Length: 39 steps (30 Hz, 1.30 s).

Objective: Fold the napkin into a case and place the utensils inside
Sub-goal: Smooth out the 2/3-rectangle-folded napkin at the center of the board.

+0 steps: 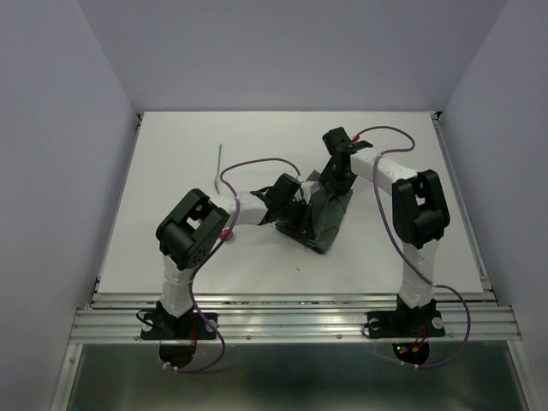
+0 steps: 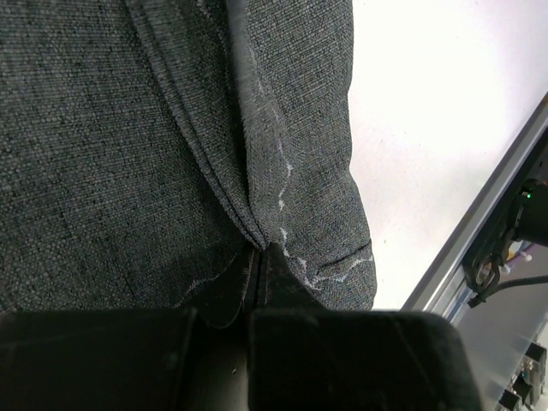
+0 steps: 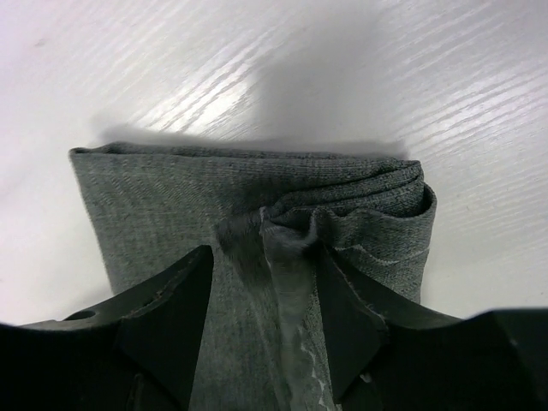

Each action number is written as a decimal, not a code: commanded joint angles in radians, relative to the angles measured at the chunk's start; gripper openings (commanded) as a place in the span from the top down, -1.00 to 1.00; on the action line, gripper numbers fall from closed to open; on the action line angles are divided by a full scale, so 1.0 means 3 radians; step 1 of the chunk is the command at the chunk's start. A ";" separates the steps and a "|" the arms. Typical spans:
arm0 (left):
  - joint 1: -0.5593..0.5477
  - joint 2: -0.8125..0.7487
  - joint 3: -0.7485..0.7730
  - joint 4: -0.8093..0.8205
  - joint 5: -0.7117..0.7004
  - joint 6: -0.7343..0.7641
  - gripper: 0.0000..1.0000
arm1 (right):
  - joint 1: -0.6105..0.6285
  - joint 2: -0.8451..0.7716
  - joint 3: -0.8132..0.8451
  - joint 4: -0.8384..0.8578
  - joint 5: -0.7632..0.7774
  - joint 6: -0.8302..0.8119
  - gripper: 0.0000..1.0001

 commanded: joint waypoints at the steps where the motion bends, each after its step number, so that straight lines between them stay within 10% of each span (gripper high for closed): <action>1: -0.0013 -0.0013 -0.0050 -0.0047 0.0152 0.0109 1.00 | -0.0023 -0.0355 -0.0077 0.0369 -0.0170 -0.0116 -0.15; 39: -0.0003 0.0012 0.0308 -0.0215 0.0275 0.0114 1.00 | 0.0074 -0.0591 -0.0430 0.0507 -0.0139 -0.1297 -0.12</action>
